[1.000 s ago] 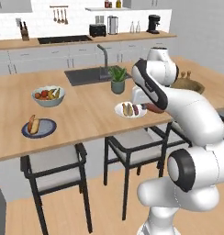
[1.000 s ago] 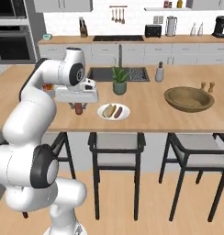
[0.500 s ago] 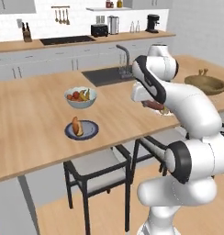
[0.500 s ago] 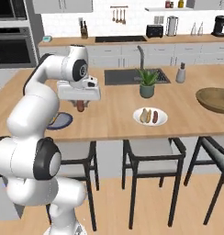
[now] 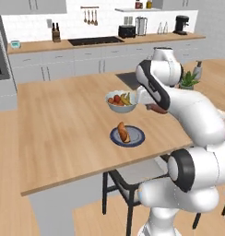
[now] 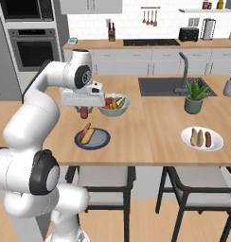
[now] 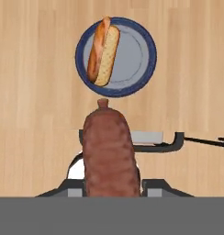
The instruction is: Place one bun and one sausage from the bowl on each plate.
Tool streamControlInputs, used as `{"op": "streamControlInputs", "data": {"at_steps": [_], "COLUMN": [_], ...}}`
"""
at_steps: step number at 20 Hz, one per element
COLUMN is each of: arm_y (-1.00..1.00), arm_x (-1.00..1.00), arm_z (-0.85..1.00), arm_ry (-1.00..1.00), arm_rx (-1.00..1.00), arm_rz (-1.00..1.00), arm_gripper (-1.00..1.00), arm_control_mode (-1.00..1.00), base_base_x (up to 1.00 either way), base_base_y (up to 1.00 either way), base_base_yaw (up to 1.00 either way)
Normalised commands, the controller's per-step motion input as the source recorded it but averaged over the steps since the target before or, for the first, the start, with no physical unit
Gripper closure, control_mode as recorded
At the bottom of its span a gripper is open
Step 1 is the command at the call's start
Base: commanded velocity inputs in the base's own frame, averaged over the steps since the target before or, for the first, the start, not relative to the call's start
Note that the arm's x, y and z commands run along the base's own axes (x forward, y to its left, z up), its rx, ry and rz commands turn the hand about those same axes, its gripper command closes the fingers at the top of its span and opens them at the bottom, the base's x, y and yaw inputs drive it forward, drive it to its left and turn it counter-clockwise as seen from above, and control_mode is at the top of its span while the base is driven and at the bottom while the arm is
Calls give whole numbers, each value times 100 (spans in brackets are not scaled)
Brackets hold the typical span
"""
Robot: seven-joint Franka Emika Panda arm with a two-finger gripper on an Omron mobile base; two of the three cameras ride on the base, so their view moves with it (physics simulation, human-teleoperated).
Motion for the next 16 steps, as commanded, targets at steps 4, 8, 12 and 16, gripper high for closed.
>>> {"op": "streamControlInputs", "data": {"at_steps": [4,8,12,16], "arm_y": [-2,-44,-18,0], "arm_x": [50,83,68,69], "arm_z": [-6,-61,-100,-100], "arm_ry": [1,0,-6,-13], "arm_rx": [0,6,3,1], "arm_rz": [10,9,1,0], "arm_gripper": [100,100,100,100], "arm_control_mode": [-100,-100,-100,-100], "base_base_x": [50,0,0,0], "base_base_y": [2,0,0,0], "base_base_yaw": [11,0,0,0]}}
